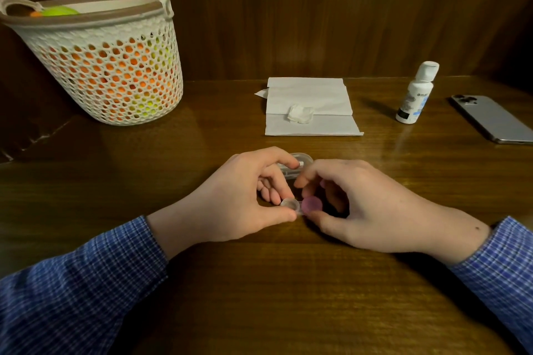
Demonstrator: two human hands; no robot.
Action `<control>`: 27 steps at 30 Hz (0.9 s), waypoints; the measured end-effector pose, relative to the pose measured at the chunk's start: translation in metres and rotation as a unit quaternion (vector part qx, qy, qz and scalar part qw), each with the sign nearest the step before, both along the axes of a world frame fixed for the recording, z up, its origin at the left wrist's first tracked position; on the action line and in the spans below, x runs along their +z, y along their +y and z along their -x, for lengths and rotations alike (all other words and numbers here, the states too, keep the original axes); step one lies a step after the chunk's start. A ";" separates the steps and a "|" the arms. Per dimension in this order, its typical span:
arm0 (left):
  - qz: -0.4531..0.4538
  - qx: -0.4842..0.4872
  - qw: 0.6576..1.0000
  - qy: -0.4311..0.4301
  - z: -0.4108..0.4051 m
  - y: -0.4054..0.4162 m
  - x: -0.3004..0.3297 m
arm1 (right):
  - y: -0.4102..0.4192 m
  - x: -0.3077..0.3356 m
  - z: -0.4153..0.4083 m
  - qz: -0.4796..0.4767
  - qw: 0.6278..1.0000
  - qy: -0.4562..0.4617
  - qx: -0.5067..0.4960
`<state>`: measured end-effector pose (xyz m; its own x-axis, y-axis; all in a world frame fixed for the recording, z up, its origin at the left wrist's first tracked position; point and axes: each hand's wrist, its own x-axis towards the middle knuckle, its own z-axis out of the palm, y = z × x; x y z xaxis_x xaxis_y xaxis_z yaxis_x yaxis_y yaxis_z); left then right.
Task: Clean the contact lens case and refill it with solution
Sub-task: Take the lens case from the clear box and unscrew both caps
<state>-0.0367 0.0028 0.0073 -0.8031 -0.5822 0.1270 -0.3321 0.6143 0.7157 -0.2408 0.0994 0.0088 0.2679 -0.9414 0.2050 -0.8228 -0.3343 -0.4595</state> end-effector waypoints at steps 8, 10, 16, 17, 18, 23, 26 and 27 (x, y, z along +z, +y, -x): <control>0.000 0.002 1.000 -0.004 0.000 0.001 0.001 | -0.001 -0.001 -0.002 0.030 0.998 0.032 -0.035; 0.002 0.001 1.000 -0.004 0.000 0.001 0.002 | -0.001 0.002 -0.002 0.042 0.997 0.057 -0.044; 0.001 0.003 1.000 -0.005 0.001 0.001 0.002 | 0.000 0.004 0.001 -0.014 1.000 -0.025 0.006; 0.001 0.004 1.000 -0.004 0.001 0.001 0.002 | 0.000 0.004 0.001 -0.018 0.999 -0.032 0.014; 0.002 0.004 1.000 -0.004 0.001 0.001 0.002 | -0.001 0.004 0.002 -0.017 0.999 -0.036 0.020; -0.003 0.005 1.000 -0.003 0.000 0.002 0.003 | -0.002 0.009 0.011 0.021 0.995 -0.098 0.011; 0.002 0.005 1.000 -0.003 0.000 0.002 0.002 | -0.002 0.016 0.028 0.017 0.983 -0.181 -0.015; 0.001 0.005 1.000 -0.002 0.000 0.002 0.002 | -0.001 0.017 0.035 0.010 0.980 -0.199 -0.023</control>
